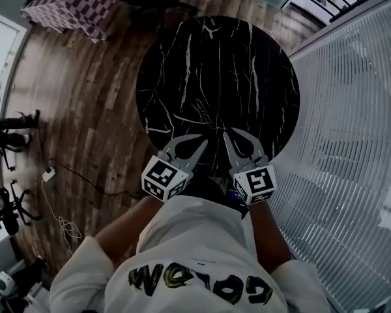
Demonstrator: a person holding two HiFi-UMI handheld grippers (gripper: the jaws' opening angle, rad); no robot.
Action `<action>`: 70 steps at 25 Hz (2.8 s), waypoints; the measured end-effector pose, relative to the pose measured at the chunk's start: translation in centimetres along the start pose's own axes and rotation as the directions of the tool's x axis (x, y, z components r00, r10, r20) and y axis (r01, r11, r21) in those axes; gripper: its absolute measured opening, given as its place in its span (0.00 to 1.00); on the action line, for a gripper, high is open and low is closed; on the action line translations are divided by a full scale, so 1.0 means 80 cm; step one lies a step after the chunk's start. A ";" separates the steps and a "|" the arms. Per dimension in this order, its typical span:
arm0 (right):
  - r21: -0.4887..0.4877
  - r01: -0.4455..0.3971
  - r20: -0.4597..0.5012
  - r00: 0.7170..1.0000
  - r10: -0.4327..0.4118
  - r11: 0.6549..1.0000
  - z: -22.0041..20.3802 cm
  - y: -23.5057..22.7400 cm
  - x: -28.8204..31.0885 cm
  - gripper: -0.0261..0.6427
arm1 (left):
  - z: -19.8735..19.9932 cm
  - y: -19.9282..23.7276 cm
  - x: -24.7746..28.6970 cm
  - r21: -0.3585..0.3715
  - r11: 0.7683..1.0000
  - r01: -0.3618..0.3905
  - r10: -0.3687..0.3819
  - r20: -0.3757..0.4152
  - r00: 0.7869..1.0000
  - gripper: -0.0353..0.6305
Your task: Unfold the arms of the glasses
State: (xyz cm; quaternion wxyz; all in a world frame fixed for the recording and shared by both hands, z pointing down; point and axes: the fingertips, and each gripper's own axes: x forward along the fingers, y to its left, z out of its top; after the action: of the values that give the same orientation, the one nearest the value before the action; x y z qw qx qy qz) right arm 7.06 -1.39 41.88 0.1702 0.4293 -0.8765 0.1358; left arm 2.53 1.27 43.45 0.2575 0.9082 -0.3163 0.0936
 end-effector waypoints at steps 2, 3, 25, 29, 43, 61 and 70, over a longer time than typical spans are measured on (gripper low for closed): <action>-0.005 -0.003 -0.030 1.000 0.002 1.000 -0.015 -0.003 0.012 0.08 | -0.014 0.009 0.009 -0.006 1.000 -0.001 0.000 -0.021 1.000 0.08; -0.007 -0.004 -0.043 0.999 0.004 1.000 -0.022 -0.005 0.017 0.08 | -0.020 0.013 0.014 -0.009 1.000 -0.002 0.002 -0.030 1.000 0.08; 0.056 -0.034 -0.283 0.958 0.049 0.998 -0.142 -0.041 0.133 0.09 | -0.146 0.108 0.089 -0.094 0.992 -0.087 0.066 -0.211 0.975 0.09; 0.066 -0.041 -0.336 0.940 0.061 0.997 -0.169 -0.043 0.151 0.10 | -0.166 0.123 0.104 -0.111 0.988 -0.107 0.077 -0.248 0.966 0.11; 0.113 -0.024 -0.460 0.885 0.074 0.993 -0.236 -0.056 0.189 0.13 | -0.232 0.156 0.143 -0.197 0.958 -0.209 0.123 -0.377 0.918 0.18; 0.129 -0.046 -0.534 0.839 0.108 0.991 -0.274 -0.048 0.201 0.14 | -0.254 0.168 0.162 -0.229 0.940 -0.253 0.142 -0.410 0.901 0.17; 0.089 -0.034 -0.537 0.840 0.077 0.995 -0.275 -0.047 0.199 0.06 | -0.256 0.164 0.159 -0.224 0.944 -0.243 0.133 -0.414 0.900 0.12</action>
State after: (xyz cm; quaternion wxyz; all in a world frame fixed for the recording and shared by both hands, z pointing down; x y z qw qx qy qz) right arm 4.95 -6.43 68.79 0.3897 0.3543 -0.7995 0.2889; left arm 4.16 -3.36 70.47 0.4269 0.7919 -0.3547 0.2546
